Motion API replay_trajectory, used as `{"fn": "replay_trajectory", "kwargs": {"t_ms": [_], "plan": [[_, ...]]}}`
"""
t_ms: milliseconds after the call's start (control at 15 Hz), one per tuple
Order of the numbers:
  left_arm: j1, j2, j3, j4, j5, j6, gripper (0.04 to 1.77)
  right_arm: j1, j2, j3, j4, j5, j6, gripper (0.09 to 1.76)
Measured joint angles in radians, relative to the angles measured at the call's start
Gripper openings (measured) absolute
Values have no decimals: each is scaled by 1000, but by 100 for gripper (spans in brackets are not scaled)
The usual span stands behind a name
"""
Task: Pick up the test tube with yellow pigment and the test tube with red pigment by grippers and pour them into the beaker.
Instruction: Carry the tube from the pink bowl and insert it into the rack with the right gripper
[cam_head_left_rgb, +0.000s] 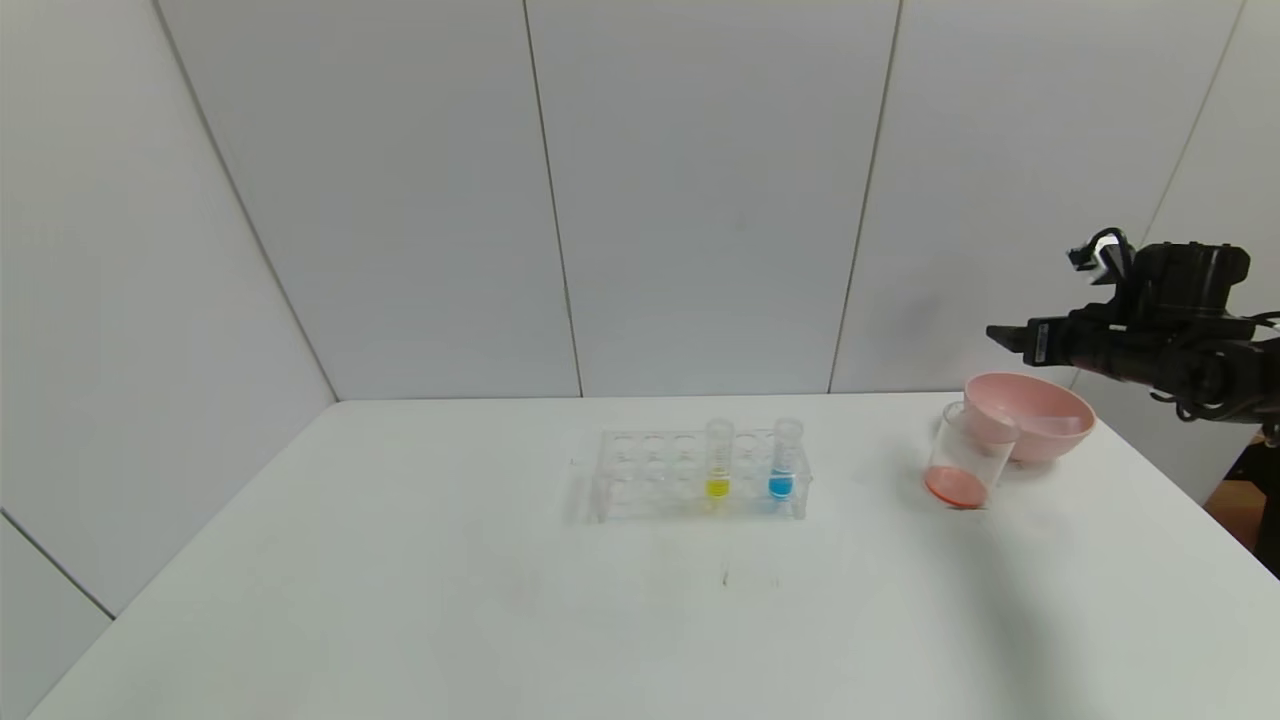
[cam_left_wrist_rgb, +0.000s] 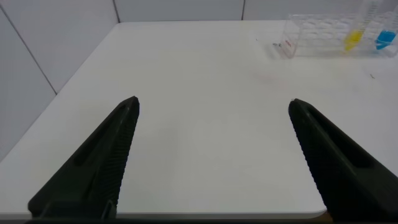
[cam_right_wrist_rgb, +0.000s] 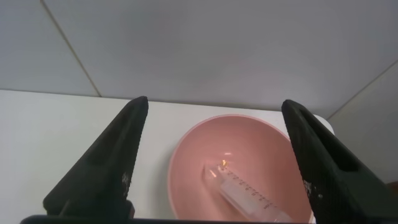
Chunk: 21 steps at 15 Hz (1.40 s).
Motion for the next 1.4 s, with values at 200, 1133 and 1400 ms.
{"fn": "replay_trajectory", "kwargs": {"t_ms": [200,1133,1400], "plan": [[0,0,0,0,0,0,172,79,-107,107,0,-54,2,159],[0,0,0,0,0,0,172,744,-598,591,212,-583,348,169],[0,0,0,0,0,0,172,917,-616,637,219,-715,423,170]]}}
